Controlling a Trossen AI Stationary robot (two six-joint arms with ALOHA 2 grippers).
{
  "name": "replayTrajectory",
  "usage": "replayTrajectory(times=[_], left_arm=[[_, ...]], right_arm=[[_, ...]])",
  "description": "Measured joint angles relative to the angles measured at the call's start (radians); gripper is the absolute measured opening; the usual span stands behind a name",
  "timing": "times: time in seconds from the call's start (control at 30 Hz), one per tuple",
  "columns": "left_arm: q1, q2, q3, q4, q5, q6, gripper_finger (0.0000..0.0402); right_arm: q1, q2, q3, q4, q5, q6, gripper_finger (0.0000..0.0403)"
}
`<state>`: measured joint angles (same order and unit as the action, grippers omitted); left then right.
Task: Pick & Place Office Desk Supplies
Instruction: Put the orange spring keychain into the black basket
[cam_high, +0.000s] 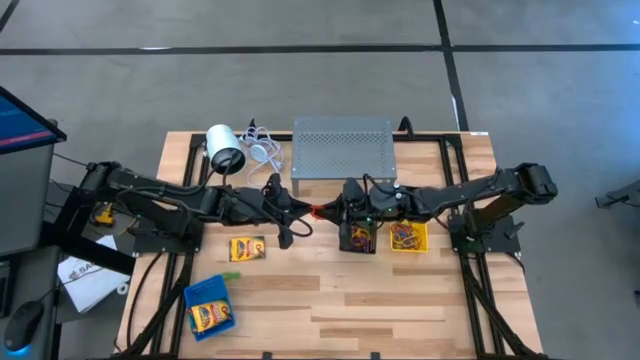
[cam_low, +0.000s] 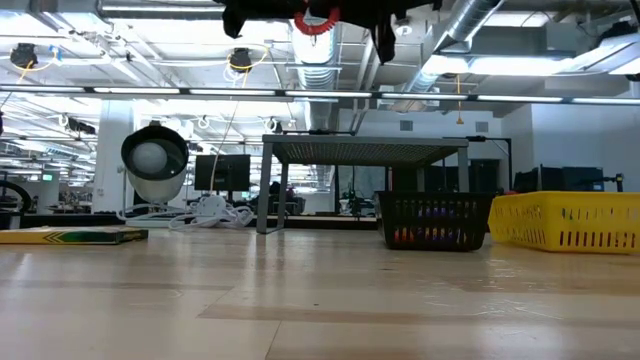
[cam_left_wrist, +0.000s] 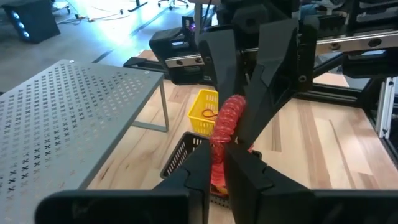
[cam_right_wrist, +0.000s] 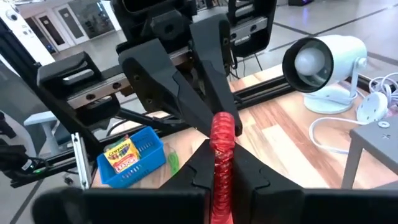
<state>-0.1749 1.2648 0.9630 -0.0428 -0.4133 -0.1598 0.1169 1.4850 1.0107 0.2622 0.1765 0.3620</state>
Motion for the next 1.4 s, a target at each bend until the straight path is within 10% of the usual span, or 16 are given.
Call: replayTrajectory(times=[0.4,0.77,1.4], left_arm=[[0.000,-0.004,0.000,0.027,0.003,-0.005,0.0120],[-0.003,-0.068,0.001,-0.103,0.225,-0.111,0.0163],[-0.003,-0.064,0.000,-0.388,0.281,-0.227,0.0163]], right_arm=[[-0.001,-0.157,0.001,-0.143,-0.010,-0.022,0.0014],[0.015,-0.247,0.000,-0.659,0.004,0.063,0.0014],[-0.030,0.087,-0.001,-0.848,-0.036,0.030,0.0022]])
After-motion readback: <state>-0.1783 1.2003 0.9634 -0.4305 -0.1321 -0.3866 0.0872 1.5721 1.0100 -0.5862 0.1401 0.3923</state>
